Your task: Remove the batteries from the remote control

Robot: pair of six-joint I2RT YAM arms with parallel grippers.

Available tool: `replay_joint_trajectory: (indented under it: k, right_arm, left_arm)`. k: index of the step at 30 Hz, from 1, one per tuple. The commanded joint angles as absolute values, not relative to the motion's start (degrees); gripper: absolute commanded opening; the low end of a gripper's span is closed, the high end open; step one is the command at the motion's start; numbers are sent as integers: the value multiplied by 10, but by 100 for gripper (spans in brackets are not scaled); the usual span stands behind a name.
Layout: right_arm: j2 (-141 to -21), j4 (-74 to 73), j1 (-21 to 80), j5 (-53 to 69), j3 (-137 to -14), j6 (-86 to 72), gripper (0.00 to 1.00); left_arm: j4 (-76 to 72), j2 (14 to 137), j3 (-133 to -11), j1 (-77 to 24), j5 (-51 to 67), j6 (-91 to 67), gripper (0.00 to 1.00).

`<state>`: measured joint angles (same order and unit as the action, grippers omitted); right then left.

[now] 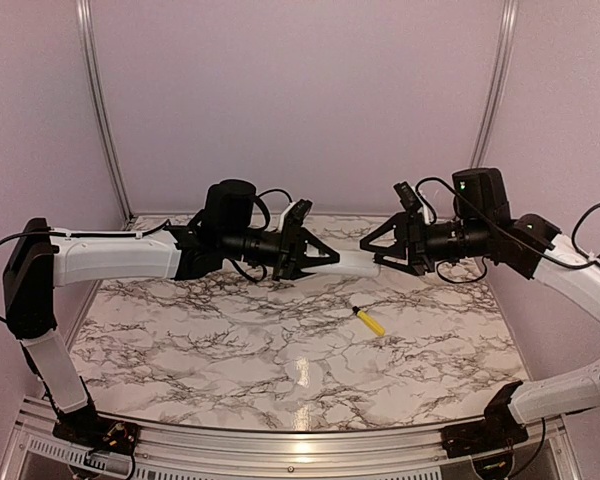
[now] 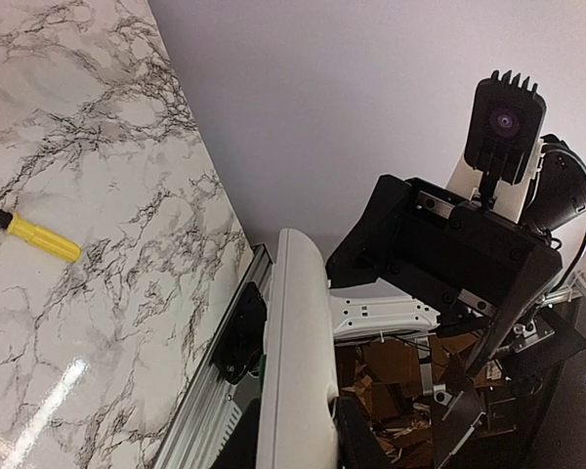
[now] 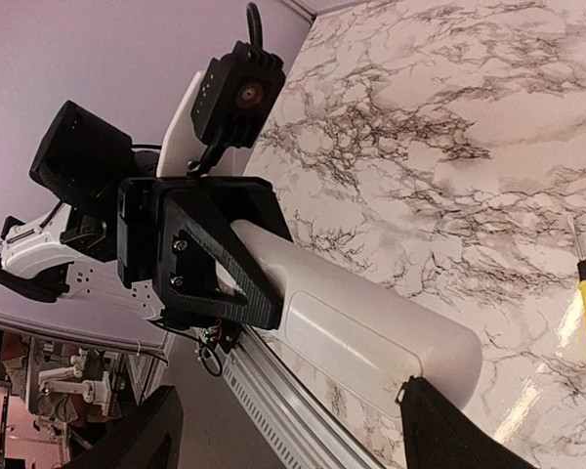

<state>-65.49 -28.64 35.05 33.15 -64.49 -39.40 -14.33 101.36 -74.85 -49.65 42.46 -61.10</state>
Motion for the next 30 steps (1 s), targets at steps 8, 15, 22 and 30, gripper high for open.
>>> replay_joint_trajectory:
  k: [8,15,22,30]
  right_arm:
    - [-653,-234,349,397,-597,-428,75]
    - [-646,-220,343,409,-591,-436,74]
    - [-632,-186,333,431,-572,-453,74]
    - [-607,-110,314,482,-538,-492,74]
  left_arm:
    - [-269,998,-792,-512,481,-599,0]
    - [-273,992,-790,-512,485,-598,0]
    - [-272,986,-787,-511,492,-594,0]
    - [-298,977,-777,-511,507,-604,0]
